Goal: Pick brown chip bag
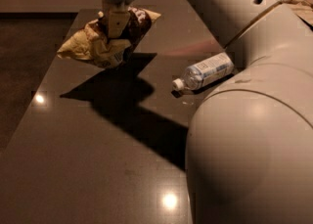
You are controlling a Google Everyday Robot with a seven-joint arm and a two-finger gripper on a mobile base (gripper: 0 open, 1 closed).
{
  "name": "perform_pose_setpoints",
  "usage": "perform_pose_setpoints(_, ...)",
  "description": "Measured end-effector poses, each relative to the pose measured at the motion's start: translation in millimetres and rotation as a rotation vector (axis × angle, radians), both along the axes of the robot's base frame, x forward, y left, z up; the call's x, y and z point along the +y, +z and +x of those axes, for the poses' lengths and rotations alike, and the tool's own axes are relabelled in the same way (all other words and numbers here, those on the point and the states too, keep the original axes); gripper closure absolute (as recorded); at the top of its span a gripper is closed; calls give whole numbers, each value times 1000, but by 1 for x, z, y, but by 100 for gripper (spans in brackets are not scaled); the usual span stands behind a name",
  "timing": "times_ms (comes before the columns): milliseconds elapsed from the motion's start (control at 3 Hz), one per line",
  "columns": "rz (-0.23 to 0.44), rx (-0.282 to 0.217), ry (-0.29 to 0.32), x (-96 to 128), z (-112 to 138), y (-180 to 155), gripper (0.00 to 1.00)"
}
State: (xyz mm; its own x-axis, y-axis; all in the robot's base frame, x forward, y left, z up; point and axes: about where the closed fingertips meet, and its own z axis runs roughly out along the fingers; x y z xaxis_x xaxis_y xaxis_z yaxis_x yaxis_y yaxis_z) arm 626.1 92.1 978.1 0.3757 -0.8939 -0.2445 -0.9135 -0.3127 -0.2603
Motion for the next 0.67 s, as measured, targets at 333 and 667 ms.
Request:
perform_pose_setpoints(333, 66, -16, -1, -11, -6, 30, 100)
perform_pose_setpoints(667, 97, -37, -3, -6, -1, 36, 100)
